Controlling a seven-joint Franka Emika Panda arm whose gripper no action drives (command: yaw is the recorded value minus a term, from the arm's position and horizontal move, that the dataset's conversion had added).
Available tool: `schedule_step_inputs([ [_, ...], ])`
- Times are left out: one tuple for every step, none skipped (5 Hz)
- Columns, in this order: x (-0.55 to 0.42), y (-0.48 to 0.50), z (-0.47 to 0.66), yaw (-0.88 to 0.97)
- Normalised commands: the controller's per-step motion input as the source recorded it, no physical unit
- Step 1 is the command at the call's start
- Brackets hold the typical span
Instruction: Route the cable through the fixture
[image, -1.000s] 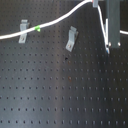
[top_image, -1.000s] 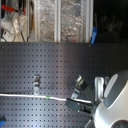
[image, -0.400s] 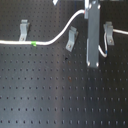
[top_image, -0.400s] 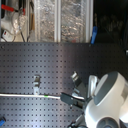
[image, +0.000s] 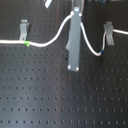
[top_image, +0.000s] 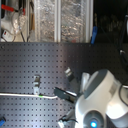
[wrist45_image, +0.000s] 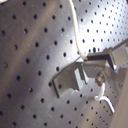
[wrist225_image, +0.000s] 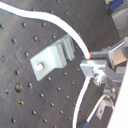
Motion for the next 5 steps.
schedule_step_inputs([
  [-0.418, 0.058, 0.18, -0.18],
  [-0.318, -0.034, 0.21, -0.66],
  [0.0, 0.0, 0.0, 0.0],
  [-0.065, -0.334, 0.21, -0.66],
  [-0.112, -0.171, 0.18, -0.88],
])
